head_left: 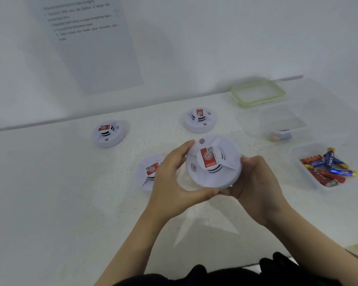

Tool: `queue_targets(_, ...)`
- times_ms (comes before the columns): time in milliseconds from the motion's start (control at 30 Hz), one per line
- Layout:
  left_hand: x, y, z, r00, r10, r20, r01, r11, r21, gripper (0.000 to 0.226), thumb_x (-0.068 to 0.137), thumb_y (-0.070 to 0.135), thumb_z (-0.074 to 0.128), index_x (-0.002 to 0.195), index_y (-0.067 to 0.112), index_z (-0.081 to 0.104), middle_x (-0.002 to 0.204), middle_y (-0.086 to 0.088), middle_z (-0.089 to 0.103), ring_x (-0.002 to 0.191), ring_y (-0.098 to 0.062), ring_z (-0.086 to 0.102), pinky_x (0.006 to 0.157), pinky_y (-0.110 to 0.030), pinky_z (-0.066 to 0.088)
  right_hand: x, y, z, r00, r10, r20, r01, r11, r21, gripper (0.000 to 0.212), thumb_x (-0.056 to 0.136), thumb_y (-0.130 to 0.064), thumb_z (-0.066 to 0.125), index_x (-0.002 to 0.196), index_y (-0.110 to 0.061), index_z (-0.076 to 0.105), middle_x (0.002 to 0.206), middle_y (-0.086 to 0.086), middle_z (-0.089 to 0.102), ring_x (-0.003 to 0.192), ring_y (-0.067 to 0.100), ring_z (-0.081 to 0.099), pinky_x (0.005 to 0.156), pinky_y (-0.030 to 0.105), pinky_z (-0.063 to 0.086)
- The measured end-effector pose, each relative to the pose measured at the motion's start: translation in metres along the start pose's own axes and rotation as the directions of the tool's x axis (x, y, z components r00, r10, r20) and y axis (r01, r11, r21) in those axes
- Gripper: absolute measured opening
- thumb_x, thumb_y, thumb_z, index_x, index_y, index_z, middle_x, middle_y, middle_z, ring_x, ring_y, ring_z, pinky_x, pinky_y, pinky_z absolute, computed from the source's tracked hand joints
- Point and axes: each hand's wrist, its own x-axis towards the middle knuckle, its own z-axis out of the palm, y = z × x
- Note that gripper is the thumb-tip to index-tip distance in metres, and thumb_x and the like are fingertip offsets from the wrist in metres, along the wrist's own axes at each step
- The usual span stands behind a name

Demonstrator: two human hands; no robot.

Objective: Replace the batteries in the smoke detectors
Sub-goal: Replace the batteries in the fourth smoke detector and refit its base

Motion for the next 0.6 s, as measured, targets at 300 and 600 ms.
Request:
queue_targets(300, -0.008, -0.001, -0.013, 0.997, -0.037, 0.061, 0.045, 0.989, -0.139, 0.084, 0.061, 0.035, 0.081, 0.136, 0.029, 0.043, 0.133, 0.02, 0.054, 0.127, -0.004, 0.049, 0.094, -0.015, 0.047, 0.003, 0.002, -0.003, 0.998, -0.038, -0.049, 0.017, 0.928, -0.372, 0.028, 0.094, -0.033, 0.052, 0.12, -0.027, 0.057, 0.113, 0.001, 0.067, 0.094, 0.024, 0.068, 0.068, 0.04, 0.058)
queue_targets(600, -0.007, -0.014, -0.024, 0.925, -0.308, 0.221, 0.375, 0.825, -0.423, 0.064, 0.074, 0.013, 0.075, 0.133, 0.023, 0.051, 0.123, -0.003, 0.067, 0.105, -0.02, 0.068, 0.077, -0.029, 0.057, 0.013, 0.002, -0.011, 0.997, 0.067, -0.049, -0.074, 0.986, -0.147, 0.05, 0.068, -0.01, 0.058, 0.114, -0.023, 0.048, 0.095, 0.006, 0.072, 0.077, 0.023, 0.067, 0.066, 0.035, 0.057)
